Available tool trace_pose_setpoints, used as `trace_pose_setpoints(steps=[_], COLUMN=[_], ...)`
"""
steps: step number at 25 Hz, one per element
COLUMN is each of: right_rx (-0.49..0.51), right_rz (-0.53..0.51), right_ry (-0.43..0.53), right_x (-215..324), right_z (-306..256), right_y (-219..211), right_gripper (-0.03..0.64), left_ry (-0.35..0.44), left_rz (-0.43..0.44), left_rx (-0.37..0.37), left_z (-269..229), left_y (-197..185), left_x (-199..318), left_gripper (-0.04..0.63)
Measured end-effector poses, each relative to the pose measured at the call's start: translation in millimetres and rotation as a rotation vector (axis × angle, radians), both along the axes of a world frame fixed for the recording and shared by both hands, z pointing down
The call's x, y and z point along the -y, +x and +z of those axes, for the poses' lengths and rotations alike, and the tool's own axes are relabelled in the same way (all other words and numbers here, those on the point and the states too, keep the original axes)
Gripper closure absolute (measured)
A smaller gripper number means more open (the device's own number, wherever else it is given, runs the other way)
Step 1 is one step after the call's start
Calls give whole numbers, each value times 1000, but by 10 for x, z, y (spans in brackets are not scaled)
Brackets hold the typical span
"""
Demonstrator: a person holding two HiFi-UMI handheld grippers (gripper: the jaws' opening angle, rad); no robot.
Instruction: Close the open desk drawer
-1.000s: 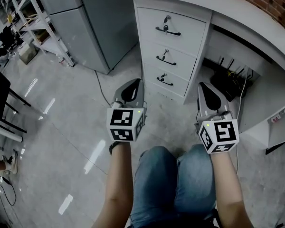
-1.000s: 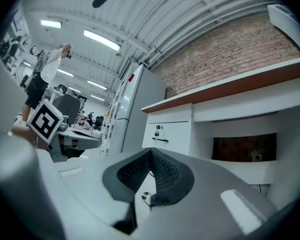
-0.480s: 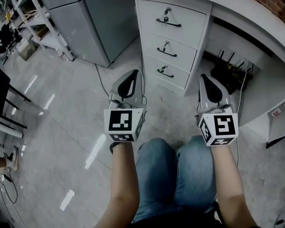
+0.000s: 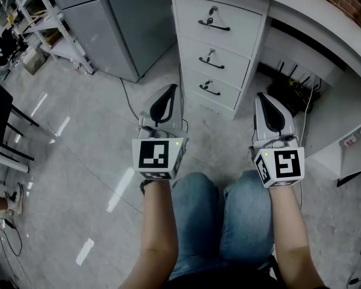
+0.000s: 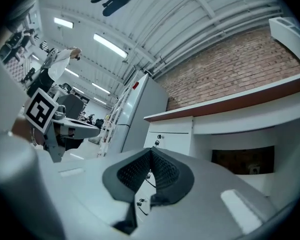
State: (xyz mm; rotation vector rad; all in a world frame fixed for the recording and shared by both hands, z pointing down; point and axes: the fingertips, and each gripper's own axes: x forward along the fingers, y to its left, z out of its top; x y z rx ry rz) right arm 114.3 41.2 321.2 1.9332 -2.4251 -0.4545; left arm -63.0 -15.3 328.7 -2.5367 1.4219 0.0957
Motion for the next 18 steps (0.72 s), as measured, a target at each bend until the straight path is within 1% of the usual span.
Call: trace_pose_setpoints(steps=[6,13,18], right_rx=[-49,-39,-59], right_rz=[-14,-11,-28], right_ry=[22,38,54], right_x=[-36,-57,-63], right_z=[-26,-49,-78], right_y=[-41,-52,-91], right_gripper=[620,620,620], left_ry=[9,4,32], left_rz=[1,1,13], left_rx=[-3,2,-29], left_z=[-20,-37,-77], left_y=[29,50,58], left_x=[-12,-39,-70], left_gripper=[595,595,597])
